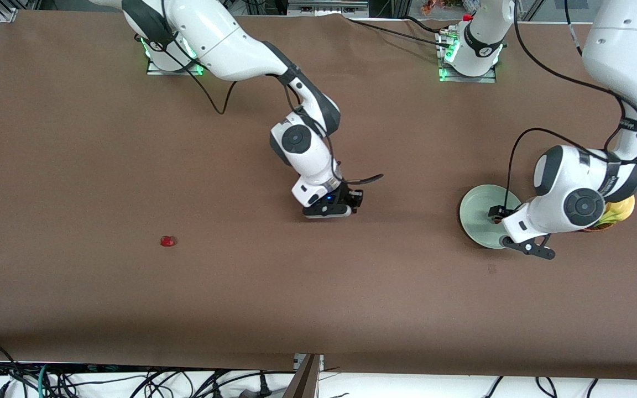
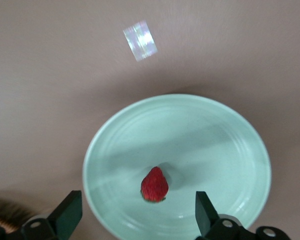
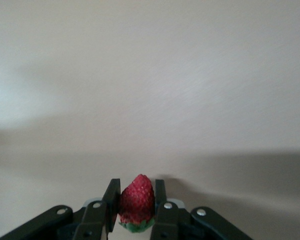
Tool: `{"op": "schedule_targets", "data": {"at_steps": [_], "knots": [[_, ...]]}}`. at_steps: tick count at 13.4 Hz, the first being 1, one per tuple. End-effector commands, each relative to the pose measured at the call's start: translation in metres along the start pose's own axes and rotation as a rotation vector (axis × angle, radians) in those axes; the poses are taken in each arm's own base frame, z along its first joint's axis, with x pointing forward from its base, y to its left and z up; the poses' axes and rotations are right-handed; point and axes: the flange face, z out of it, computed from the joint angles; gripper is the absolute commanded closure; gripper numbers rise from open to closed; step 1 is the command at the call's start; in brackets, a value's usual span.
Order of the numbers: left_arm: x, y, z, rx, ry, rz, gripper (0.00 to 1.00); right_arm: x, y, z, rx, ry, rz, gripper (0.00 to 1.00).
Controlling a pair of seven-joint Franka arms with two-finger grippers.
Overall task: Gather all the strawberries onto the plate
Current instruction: 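Release the strawberry onto the plate while the right gripper sets another mid-table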
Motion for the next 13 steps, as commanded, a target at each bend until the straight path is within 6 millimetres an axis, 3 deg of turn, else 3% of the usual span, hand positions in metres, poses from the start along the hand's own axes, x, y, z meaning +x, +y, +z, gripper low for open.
{"op": "schedule_targets", "data": {"at_steps": [1,3,4,5,8,10,11,13], "knots": [[-0.010,0.001,-0.039,0.000,0.025,-0.011,0.00,-0.011,-0.028,0.012,0.046,0.013,0.066,1.00],[-0.011,0.004,-0.052,-0.057,0.048,-0.049,0.00,-0.021,-0.033,0.023,0.052,0.011,0.065,1.00],[-0.012,0.007,-0.053,-0.099,0.037,-0.068,0.00,-0.024,-0.035,0.023,0.056,0.013,0.061,0.76],[-0.011,0.018,-0.054,-0.140,0.026,-0.079,0.00,-0.022,-0.036,0.021,0.055,0.019,0.052,0.01],[-0.004,0.042,-0.055,-0.168,0.028,-0.106,0.00,0.001,-0.029,0.004,0.018,0.001,0.065,0.00],[0.000,0.059,-0.056,-0.171,0.029,-0.111,0.00,0.036,-0.013,-0.022,-0.034,-0.034,0.094,0.00],[0.006,0.078,-0.055,-0.186,0.040,-0.136,0.00,0.060,-0.003,-0.042,-0.046,-0.042,0.122,0.00],[0.020,0.129,-0.032,-0.213,0.051,-0.214,0.00,0.096,0.023,-0.074,-0.107,-0.091,0.096,0.00]]}}
